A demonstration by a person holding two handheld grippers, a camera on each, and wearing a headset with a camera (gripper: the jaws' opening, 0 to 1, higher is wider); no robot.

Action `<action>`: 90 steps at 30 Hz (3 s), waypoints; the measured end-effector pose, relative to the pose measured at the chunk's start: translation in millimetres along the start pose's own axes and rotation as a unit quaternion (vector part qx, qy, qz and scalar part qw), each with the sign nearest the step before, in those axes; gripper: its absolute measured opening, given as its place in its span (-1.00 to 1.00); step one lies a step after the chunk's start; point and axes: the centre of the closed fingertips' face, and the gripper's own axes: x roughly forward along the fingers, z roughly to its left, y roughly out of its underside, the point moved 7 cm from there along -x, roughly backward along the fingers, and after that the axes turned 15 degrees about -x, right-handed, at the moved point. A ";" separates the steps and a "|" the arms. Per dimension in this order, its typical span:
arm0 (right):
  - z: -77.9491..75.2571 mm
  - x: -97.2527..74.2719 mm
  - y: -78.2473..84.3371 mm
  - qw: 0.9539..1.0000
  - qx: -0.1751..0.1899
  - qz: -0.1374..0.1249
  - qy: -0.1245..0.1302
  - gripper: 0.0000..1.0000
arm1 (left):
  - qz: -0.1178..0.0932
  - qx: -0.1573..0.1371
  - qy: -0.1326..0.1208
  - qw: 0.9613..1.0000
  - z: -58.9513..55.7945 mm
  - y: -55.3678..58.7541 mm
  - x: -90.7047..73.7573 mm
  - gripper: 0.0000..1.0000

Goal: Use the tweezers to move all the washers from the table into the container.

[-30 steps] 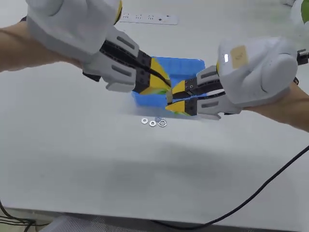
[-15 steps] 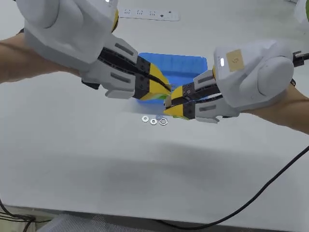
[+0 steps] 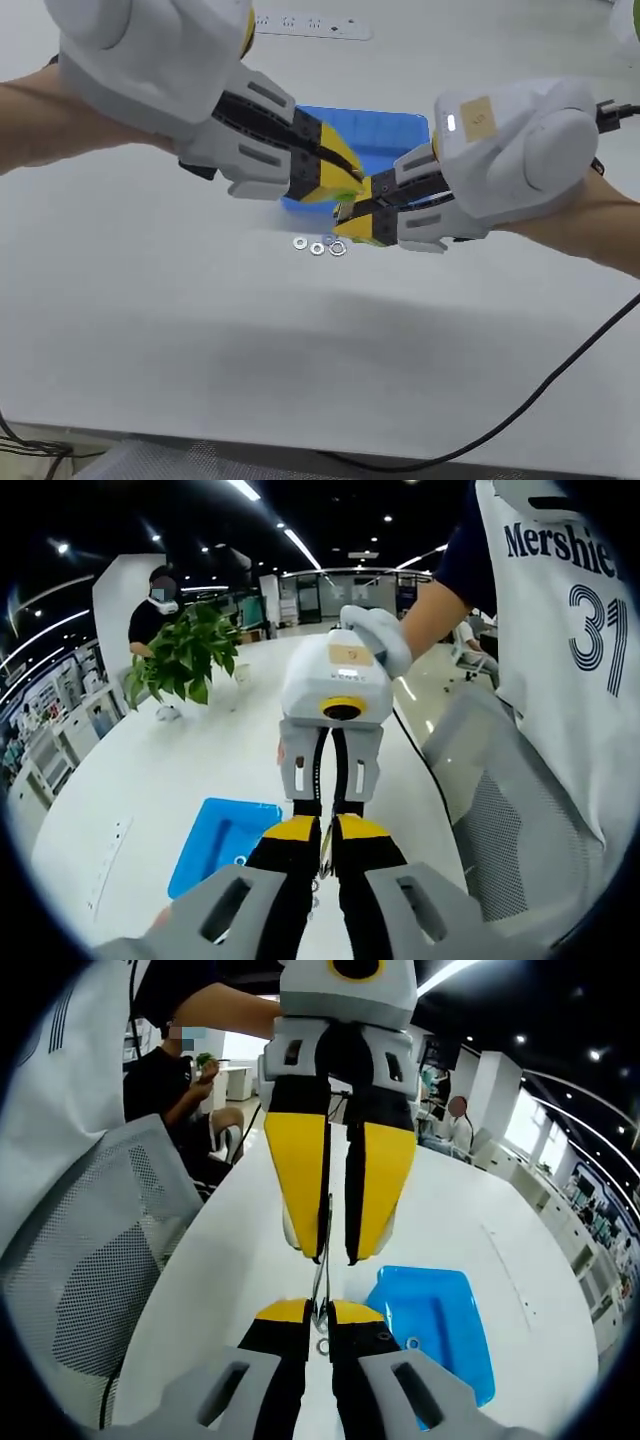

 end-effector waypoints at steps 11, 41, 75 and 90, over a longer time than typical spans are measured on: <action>0.6 0.4 1.4 1.000 0.004 0.001 -0.001 -0.85 | 0.002 0.003 0.008 1.000 -4.5 1.2 1.9 -0.90; 7.5 22.0 35.0 0.999 0.033 0.030 0.011 -0.78 | 0.010 -0.006 0.008 1.000 11.0 29.5 16.1 -0.90; 3.5 27.5 40.1 0.998 0.055 0.004 0.008 -0.79 | 0.027 -0.027 0.010 0.999 23.5 39.8 22.8 -0.90; 4.1 28.2 40.0 0.998 0.054 0.010 0.004 -0.82 | 0.035 -0.037 0.021 0.999 22.7 38.2 24.6 -0.90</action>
